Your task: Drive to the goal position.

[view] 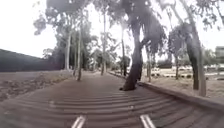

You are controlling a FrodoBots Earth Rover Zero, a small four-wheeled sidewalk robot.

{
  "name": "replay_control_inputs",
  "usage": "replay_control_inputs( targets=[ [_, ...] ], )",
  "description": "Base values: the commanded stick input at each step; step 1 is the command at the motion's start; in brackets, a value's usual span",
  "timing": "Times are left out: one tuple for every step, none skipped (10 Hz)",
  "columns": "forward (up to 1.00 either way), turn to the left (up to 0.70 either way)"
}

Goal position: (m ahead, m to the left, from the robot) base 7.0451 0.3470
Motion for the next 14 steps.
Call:
replay_control_inputs(
  targets=[
    [1.00, 0.40],
    [1.00, 0.40],
    [1.00, 0.40],
    [1.00, 0.40],
    [1.00, 0.40],
    [1.00, 0.33],
    [1.00, 0.18],
    [1.00, 0.00],
    [1.00, 0.00],
    [1.00, 0.00],
    [1.00, -0.07],
    [1.00, -0.18],
    [1.00, -0.29],
    [1.00, -0.27]
  ],
)
